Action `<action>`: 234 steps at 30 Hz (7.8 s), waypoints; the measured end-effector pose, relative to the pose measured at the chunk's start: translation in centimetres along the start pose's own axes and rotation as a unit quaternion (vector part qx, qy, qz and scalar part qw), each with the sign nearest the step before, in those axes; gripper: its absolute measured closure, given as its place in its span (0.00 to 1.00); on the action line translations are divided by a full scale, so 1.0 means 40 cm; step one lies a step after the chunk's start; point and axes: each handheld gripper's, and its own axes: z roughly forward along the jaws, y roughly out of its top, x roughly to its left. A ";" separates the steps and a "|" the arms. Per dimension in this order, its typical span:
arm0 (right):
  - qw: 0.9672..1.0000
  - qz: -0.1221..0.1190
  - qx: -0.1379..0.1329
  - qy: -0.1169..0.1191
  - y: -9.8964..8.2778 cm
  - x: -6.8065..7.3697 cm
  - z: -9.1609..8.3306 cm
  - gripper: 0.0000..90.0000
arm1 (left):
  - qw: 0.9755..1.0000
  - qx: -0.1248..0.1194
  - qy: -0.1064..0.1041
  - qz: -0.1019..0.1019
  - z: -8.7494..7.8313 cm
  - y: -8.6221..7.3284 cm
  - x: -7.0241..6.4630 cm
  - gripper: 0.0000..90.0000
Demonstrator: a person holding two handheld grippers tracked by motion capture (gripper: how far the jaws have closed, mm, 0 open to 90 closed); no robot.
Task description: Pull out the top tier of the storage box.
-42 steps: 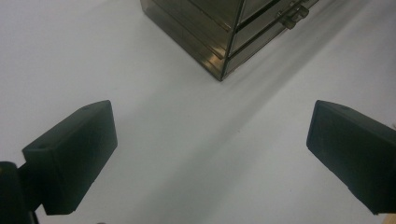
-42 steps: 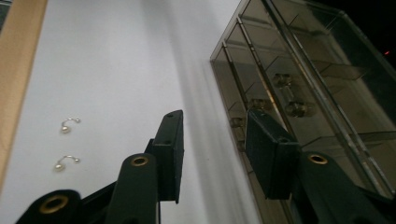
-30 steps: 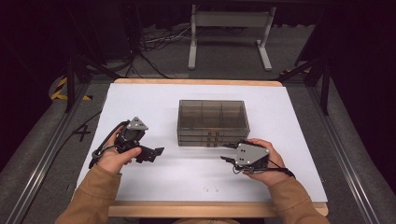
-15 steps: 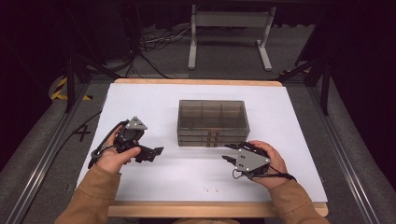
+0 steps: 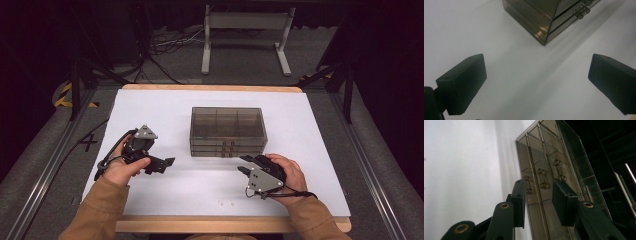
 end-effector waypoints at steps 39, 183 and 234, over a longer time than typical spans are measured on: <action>0.986 -0.095 0.073 -0.114 0.003 0.053 0.015 0.73 | 1.000 -0.005 0.004 -0.003 -0.003 -0.001 0.005 0.03; 0.935 -0.171 0.232 -0.205 0.127 0.100 0.165 0.89 | 1.000 -0.006 0.006 -0.011 -0.015 -0.003 0.017 0.03; 0.965 -0.143 0.119 -0.183 0.069 0.114 0.052 0.80 | 1.000 -0.007 0.005 -0.014 -0.010 0.003 0.018 0.03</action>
